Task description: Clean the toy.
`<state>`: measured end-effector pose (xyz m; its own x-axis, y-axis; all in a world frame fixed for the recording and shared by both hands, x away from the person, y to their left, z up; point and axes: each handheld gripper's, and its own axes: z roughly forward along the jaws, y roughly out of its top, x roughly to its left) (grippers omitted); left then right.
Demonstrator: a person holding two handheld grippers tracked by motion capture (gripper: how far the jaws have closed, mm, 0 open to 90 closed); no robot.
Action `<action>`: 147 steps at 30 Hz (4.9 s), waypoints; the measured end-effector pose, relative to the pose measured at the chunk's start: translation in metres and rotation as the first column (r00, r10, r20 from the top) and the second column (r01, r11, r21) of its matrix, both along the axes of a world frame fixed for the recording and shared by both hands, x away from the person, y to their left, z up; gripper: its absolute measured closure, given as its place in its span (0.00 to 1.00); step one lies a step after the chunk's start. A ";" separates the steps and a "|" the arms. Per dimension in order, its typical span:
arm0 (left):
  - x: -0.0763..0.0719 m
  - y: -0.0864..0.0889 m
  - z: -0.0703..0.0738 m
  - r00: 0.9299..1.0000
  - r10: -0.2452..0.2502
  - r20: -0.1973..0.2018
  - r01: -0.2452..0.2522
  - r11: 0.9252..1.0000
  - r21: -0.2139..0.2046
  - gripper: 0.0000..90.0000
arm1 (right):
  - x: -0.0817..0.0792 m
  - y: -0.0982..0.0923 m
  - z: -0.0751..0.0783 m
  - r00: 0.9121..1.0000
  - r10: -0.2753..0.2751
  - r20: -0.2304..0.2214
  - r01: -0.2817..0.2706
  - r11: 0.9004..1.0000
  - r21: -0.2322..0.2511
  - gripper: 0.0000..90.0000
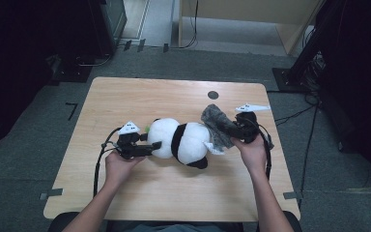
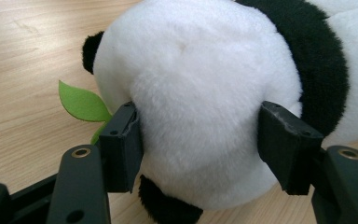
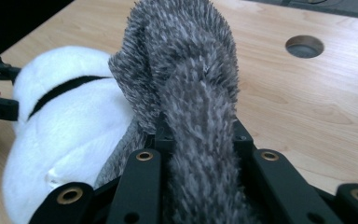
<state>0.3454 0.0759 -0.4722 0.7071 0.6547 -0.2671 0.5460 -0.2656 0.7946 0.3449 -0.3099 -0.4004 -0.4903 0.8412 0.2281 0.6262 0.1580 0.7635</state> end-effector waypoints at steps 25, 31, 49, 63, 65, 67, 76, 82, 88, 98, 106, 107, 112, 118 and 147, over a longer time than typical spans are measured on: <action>-0.005 -0.004 0.001 0.999 0.047 -0.004 -0.047 0.999 -0.010 0.41 | -0.019 0.029 -0.032 0.997 -0.061 0.048 0.060 0.998 0.029 0.81; -0.007 -0.006 0.001 0.998 0.051 0.025 -0.051 0.999 -0.017 0.41 | -0.010 0.030 -0.045 0.993 -0.106 0.046 0.107 0.994 -0.007 0.82; -0.007 -0.002 -0.002 0.999 0.043 0.031 -0.043 0.999 -0.026 0.40 | 0.000 0.030 -0.086 0.990 -0.084 -0.116 0.072 0.992 -0.103 0.82; -0.007 -0.001 -0.002 0.999 0.040 0.031 -0.039 0.999 -0.020 0.39 | -0.001 0.005 -0.074 0.980 -0.138 -0.144 0.126 0.988 -0.090 0.82; -0.007 -0.001 -0.001 0.999 0.040 0.030 -0.039 0.999 -0.016 0.39 | -0.004 0.000 -0.066 0.981 -0.149 -0.122 0.140 0.987 -0.079 0.82; -0.007 -0.001 -0.001 0.999 0.040 0.030 -0.040 0.999 -0.017 0.39 | -0.009 -0.003 -0.057 0.982 -0.160 -0.098 0.153 0.986 -0.074 0.82; -0.007 0.000 -0.002 0.999 0.040 0.028 -0.039 0.999 -0.019 0.39 | -0.023 -0.005 -0.012 0.985 -0.173 0.020 0.174 0.984 -0.036 0.82; -0.006 0.001 -0.003 0.999 0.035 0.025 -0.035 0.999 -0.025 0.37 | -0.032 0.005 0.009 0.990 -0.126 0.063 0.126 0.992 -0.012 0.82; -0.005 0.002 -0.004 1.000 0.024 0.020 -0.023 0.999 -0.034 0.34 | -0.028 0.025 0.000 0.998 -0.061 0.032 0.061 0.998 -0.011 0.82; -0.001 -0.001 -0.010 1.000 0.014 0.017 -0.013 0.998 -0.057 0.18 | -0.021 0.030 -0.025 0.998 -0.061 -0.017 0.061 0.998 -0.018 0.82; -0.001 -0.003 -0.013 1.000 0.001 0.016 0.000 0.999 -0.049 0.17 | -0.017 0.023 -0.046 0.993 -0.091 -0.070 0.090 0.996 -0.010 0.82; -0.001 -0.003 -0.013 1.000 0.000 0.017 0.001 0.999 -0.050 0.17 | -0.016 0.023 -0.049 0.993 -0.094 -0.078 0.093 0.996 -0.011 0.82; 0.000 -0.002 -0.014 1.000 -0.010 0.012 0.010 0.998 -0.055 0.17 | -0.013 0.024 -0.062 0.988 -0.097 -0.121 0.094 0.995 -0.027 0.82; 0.002 -0.004 -0.020 1.000 -0.027 -0.015 0.026 0.998 -0.048 0.12 | -0.010 0.028 -0.073 0.982 -0.096 -0.165 0.090 0.995 -0.044 0.82; -0.002 -0.004 -0.018 0.999 -0.044 0.005 0.044 0.999 -0.011 0.28 | -0.010 -0.010 -0.053 0.977 -0.162 -0.138 0.163 0.987 -0.007 0.82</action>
<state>0.3438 0.0720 -0.4900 0.7363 0.6201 -0.2708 0.5305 -0.2807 0.7998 0.3348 -0.3197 -0.4538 -0.3106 0.9059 0.2878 0.7426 0.0423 0.6684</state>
